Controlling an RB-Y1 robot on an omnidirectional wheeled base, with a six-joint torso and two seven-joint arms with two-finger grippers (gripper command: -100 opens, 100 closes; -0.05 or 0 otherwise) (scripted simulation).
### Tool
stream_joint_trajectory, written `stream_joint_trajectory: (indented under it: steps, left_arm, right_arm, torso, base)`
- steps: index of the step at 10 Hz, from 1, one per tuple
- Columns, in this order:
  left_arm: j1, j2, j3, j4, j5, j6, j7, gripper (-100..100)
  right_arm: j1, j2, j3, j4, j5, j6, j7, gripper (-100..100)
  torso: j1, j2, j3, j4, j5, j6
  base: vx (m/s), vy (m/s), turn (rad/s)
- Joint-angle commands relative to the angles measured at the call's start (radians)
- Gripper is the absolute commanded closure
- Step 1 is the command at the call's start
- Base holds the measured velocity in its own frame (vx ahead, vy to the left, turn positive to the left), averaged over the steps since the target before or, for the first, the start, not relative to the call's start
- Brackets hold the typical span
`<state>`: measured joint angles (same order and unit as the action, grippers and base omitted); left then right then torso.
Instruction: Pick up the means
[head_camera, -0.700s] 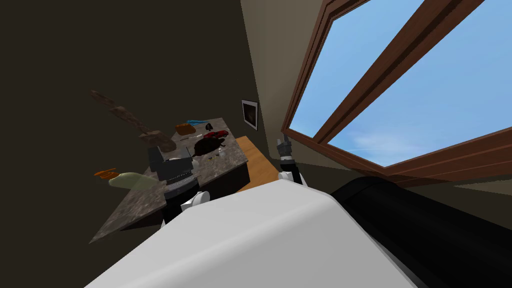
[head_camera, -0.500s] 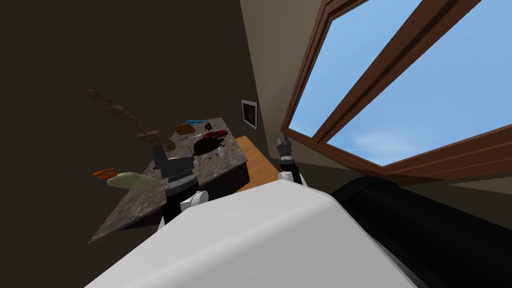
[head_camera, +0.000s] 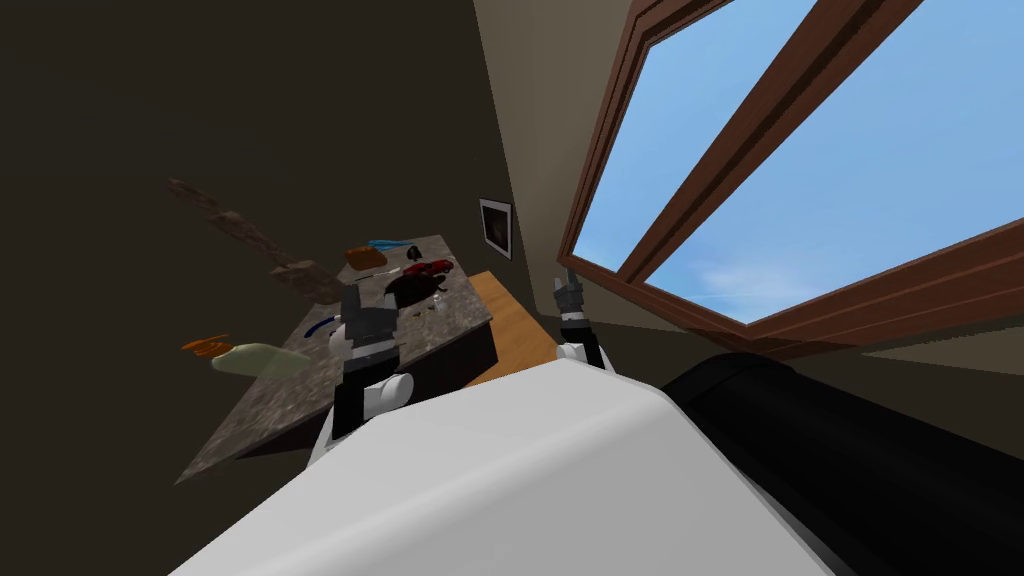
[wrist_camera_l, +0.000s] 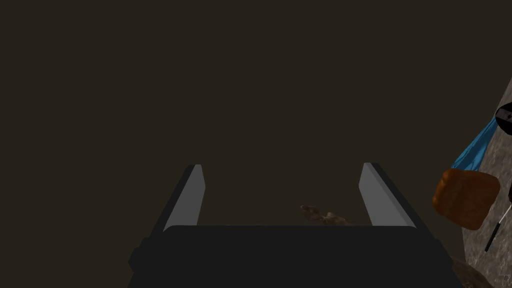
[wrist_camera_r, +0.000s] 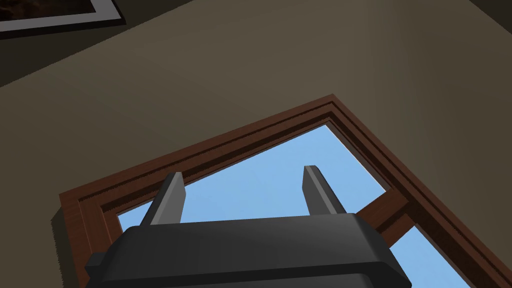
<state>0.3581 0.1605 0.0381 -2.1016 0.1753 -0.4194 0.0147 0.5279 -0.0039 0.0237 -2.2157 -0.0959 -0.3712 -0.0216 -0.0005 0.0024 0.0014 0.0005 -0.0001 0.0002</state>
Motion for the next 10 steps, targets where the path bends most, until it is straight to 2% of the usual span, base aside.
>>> stream_joint_trajectory:
  steps: [1,2,3,4,5,6,7,8,9,10]
  left_arm:
    - [-0.018,0.018,0.006,0.019,0.011,0.044,-0.001,-100]
    - [-0.052,0.048,0.015,0.056,0.028,0.074,-0.002,-100]
    - [-0.052,0.048,0.015,0.056,0.028,0.093,-0.002,-100]
    - [-0.087,0.079,0.023,0.096,0.047,0.124,-0.004,-100]
    - [-0.087,0.079,0.023,0.096,0.047,0.146,-0.004,-100]
    - [-0.125,0.111,0.031,0.14,0.068,0.178,-0.006,-100]
    - [-0.125,0.111,0.031,0.14,0.068,0.202,-0.006,-100]
    - [-0.164,0.144,0.039,0.188,0.089,0.236,-0.008,-100]
    - [-0.164,0.144,0.039,0.188,0.089,0.26,-0.008,-100]
    - [-0.204,0.177,0.046,0.231,0.112,0.288,-0.01,-100]
  right_arm:
    - [0.0,0.0,0.0,0.0,0.0,0.0,0.0,0]
    - [0.0,0.0,0.0,0.0,0.0,0.0,0.0,0]
    - [0.0,0.0,0.0,0.0,0.0,0.0,0.0,0]
    - [0.0,0.0,0.0,0.0,0.0,0.0,0.0,0]
    - [0.0,0.0,0.0,0.0,0.0,0.0,0.0,0]
    - [0.0,0.0,0.0,0.0,0.0,0.0,0.0,0]
    - [0.0,0.0,0.0,0.0,0.0,0.0,0.0,0]
    - [0.0,0.0,0.0,0.0,0.0,0.0,0.0,0]
    - [0.0,0.0,0.0,0.0,0.0,0.0,0.0,0]
    - [0.0,0.0,0.0,0.0,0.0,0.0,0.0,0]
  torso:
    - [0.0,0.0,0.0,0.0,0.0,0.0]
    - [0.0,0.0,0.0,0.0,0.0,0.0]
    - [0.0,-0.001,0.0,0.0,0.0,0.0]
    - [0.0,-0.001,0.0,0.0,0.0,0.0]
    - [0.001,-0.001,0.0,0.0,0.0,0.0]
    - [0.001,-0.001,0.0,0.0,0.0,0.0]
    - [0.001,-0.001,-0.001,0.0,0.0,0.0]
    - [0.001,-0.001,-0.001,0.0,0.0,0.0]
    - [0.001,-0.001,-0.001,0.0,0.0,0.0]
    - [0.001,-0.001,0.0,0.0,0.0,0.0]
  base:
    - [-0.035,-0.009,-0.029]
    - [-0.031,-0.01,-0.062]
    - [-0.025,-0.005,-0.025]
    - [-0.032,-0.004,-0.052]
    - [-0.027,-0.001,-0.034]
    - [-0.03,-0.003,-0.069]
    - [-0.024,0.001,-0.037]
    - [-0.029,-0.002,-0.07]
    - [-0.026,0.001,-0.045]
    - [-0.029,0.002,-0.083]
